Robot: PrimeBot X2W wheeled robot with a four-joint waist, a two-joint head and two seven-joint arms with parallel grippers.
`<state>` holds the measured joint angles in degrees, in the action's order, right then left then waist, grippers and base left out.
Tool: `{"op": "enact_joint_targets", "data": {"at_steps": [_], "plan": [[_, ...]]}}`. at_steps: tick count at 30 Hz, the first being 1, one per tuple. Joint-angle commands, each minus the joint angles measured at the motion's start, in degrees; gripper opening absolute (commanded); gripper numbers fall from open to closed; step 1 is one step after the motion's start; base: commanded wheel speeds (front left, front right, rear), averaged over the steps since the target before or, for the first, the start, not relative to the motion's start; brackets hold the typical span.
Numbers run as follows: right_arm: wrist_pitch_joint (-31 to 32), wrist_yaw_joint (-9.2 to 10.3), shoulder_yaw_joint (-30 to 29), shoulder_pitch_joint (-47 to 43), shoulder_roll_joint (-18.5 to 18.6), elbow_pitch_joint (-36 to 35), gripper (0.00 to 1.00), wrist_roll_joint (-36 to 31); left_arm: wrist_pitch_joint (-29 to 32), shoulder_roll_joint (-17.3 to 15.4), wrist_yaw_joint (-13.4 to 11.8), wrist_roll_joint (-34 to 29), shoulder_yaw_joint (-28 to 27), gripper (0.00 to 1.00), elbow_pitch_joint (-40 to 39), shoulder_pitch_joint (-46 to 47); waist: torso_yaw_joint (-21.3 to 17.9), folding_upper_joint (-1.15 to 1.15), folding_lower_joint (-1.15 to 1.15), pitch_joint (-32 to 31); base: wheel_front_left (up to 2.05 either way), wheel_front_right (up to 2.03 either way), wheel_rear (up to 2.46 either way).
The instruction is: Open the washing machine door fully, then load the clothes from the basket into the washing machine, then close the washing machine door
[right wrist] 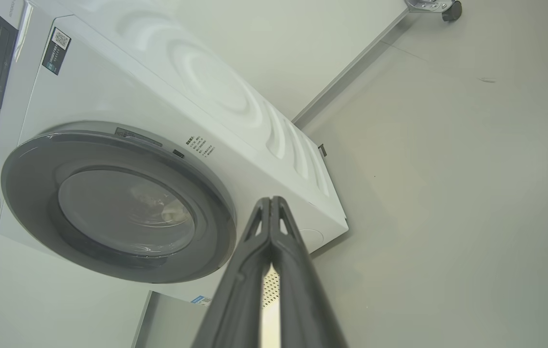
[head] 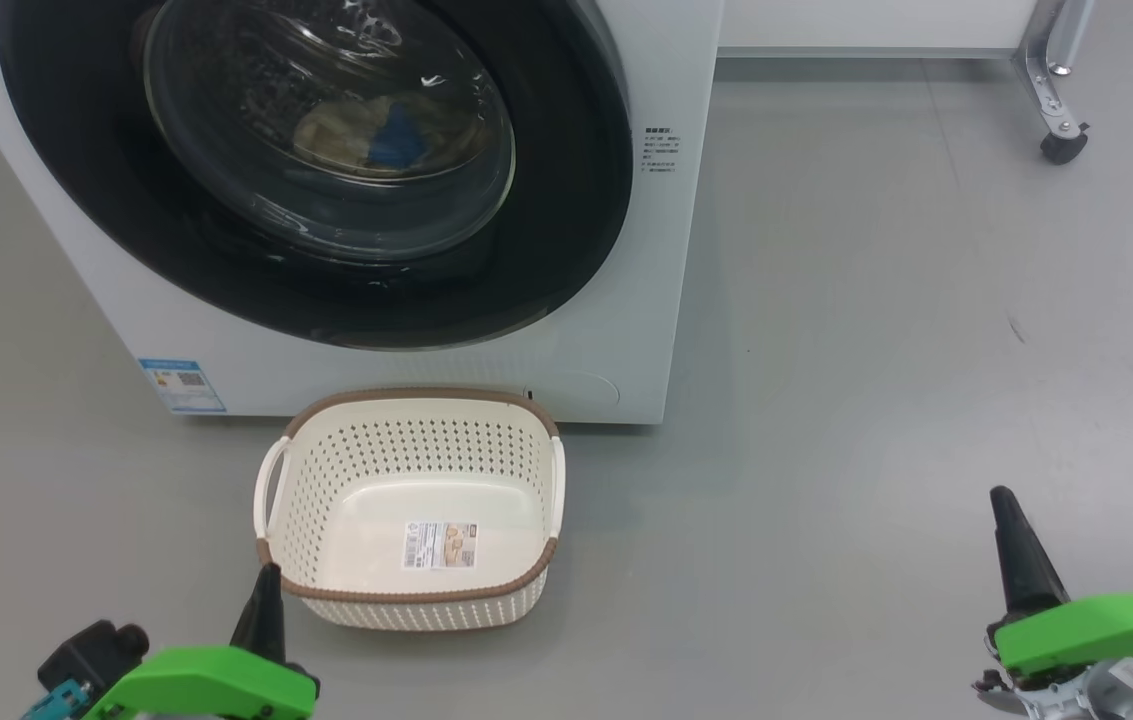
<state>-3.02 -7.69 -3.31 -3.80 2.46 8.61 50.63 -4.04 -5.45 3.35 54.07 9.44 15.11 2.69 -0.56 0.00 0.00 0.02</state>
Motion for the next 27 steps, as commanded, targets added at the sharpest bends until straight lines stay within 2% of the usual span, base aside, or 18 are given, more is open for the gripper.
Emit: {"op": "enact_joint_targets", "data": {"at_steps": [1, 27], "plan": [[0.31, 0.09, 0.15, 3.26, 1.46, -1.44, 0.00, 1.82, 0.22, -0.15, 0.41, 1.47, -1.85, 0.00, -1.49, 2.94, 0.01, 0.00, 0.00, 0.00, 0.00, 0.00, 0.00], [3.44, 0.14, -0.37, 5.99, 1.66, 1.38, 0.00, 19.16, 4.39, 0.86, 1.97, 16.92, -7.58, 0.00, -1.31, 3.16, 0.24, 0.00, 0.00, 0.07, 0.00, 0.00, 0.00]]}}
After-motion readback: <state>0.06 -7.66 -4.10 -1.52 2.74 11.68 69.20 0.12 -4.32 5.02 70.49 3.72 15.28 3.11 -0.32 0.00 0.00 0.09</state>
